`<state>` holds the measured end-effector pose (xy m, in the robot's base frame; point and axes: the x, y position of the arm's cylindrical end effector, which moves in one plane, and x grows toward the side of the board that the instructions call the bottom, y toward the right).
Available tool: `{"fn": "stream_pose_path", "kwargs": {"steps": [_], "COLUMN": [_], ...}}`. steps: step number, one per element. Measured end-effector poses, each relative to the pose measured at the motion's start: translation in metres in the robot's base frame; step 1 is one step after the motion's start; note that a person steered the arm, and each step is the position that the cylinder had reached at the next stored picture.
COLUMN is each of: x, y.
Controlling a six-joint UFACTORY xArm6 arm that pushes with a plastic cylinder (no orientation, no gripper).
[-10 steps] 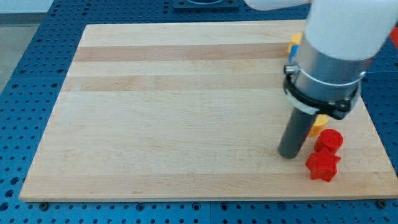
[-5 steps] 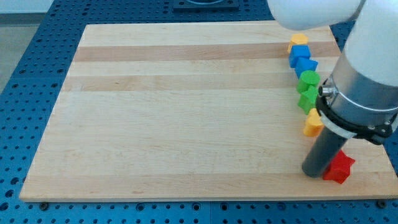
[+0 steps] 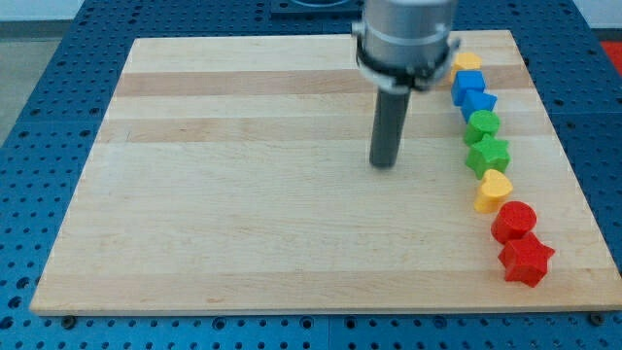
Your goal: Place the red star below the red circle
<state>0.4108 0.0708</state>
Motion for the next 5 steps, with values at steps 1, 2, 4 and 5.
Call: {"fn": "stream_pose_path", "kwargs": {"steps": [1,2,4,5], "x": [-0.095,-0.189,-0.219,-0.218], "y": [0.0,0.006,0.09,0.18]}}
